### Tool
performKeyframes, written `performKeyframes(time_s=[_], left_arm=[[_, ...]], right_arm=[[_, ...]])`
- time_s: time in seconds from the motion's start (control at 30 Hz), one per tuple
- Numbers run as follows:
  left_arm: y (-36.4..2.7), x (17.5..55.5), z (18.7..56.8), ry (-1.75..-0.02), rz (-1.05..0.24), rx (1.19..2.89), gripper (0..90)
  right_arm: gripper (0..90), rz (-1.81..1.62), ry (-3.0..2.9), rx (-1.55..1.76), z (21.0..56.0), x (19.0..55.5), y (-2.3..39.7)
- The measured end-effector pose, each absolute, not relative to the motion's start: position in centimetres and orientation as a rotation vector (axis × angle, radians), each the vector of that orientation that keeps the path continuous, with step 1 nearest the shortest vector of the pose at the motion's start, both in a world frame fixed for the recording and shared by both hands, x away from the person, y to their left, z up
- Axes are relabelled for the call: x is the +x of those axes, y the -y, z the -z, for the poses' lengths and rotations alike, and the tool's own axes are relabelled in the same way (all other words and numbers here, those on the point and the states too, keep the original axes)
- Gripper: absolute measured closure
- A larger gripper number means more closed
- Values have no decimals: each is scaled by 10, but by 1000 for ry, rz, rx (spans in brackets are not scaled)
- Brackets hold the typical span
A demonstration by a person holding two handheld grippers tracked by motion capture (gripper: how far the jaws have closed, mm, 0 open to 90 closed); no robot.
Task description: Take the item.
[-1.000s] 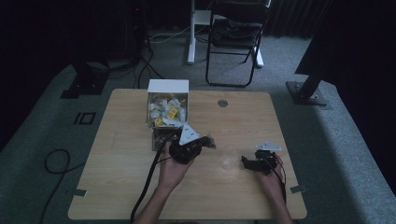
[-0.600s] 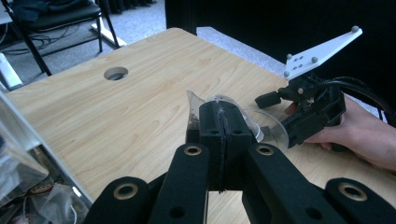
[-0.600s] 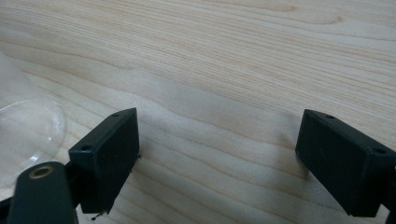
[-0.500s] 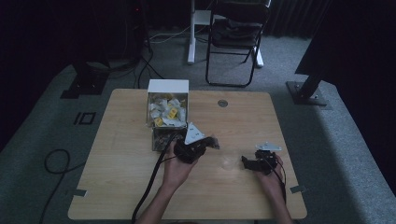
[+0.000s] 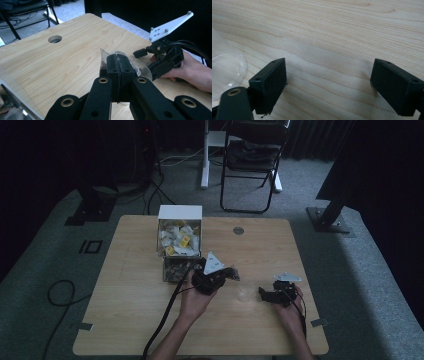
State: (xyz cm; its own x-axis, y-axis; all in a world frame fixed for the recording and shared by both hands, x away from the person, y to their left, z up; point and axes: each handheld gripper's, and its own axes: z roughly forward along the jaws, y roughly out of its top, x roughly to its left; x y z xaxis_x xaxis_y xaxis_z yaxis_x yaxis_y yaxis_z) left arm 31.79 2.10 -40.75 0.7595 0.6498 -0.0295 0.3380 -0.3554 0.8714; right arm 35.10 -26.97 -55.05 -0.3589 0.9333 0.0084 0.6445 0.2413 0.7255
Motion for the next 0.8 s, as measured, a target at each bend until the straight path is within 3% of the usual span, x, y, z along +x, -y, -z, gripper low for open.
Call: performKeyframes(time_s=[0.8], left_arm=[[19,327,421,-717,-345,2006,887]], right_arm=[[132,-906,-2091,1441,551,351,270]])
